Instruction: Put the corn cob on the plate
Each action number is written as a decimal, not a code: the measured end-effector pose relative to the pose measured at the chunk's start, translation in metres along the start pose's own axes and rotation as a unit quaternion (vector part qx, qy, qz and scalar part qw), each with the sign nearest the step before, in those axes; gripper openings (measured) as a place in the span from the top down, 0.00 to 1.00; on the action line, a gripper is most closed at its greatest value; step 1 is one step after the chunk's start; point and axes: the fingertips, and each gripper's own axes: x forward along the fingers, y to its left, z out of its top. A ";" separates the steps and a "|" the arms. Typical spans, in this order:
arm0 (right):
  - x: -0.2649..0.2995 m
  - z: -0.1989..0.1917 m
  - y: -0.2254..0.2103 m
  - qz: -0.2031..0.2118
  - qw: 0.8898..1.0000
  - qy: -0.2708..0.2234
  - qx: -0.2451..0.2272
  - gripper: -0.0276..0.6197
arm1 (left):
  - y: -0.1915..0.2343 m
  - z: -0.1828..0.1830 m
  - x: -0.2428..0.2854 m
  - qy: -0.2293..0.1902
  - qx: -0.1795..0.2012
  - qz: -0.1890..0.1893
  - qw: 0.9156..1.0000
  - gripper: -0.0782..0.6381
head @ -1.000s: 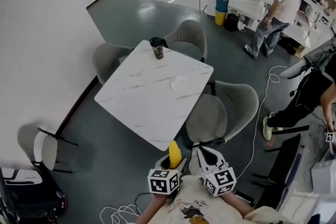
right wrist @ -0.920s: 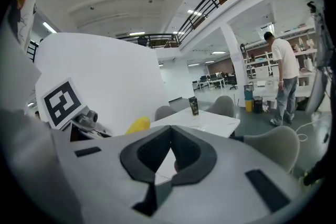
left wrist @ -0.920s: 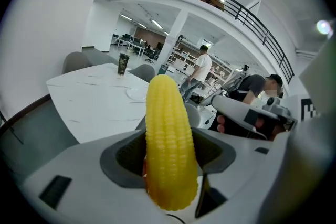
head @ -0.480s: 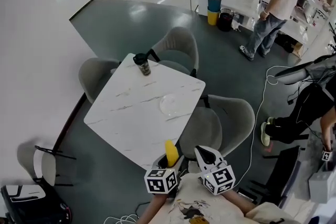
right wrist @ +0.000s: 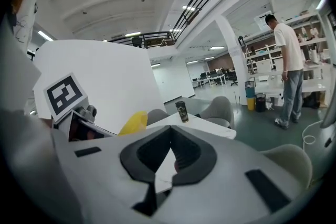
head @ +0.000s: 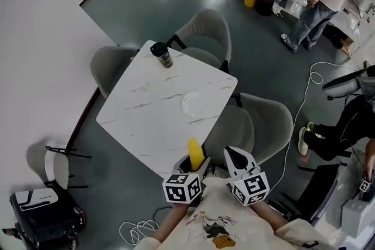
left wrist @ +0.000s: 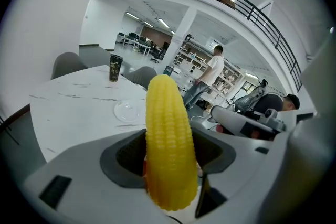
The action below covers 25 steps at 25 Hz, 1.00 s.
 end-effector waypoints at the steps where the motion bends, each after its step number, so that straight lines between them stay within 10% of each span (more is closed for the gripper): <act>1: 0.002 0.002 -0.002 0.002 1.000 -0.003 0.001 0.95 | -0.001 0.003 0.001 0.000 0.000 0.001 1.000 0.53; 25: 0.077 0.003 -0.031 -0.012 1.000 0.028 0.002 0.95 | 0.043 0.043 0.071 0.034 -0.014 -0.008 0.999 0.53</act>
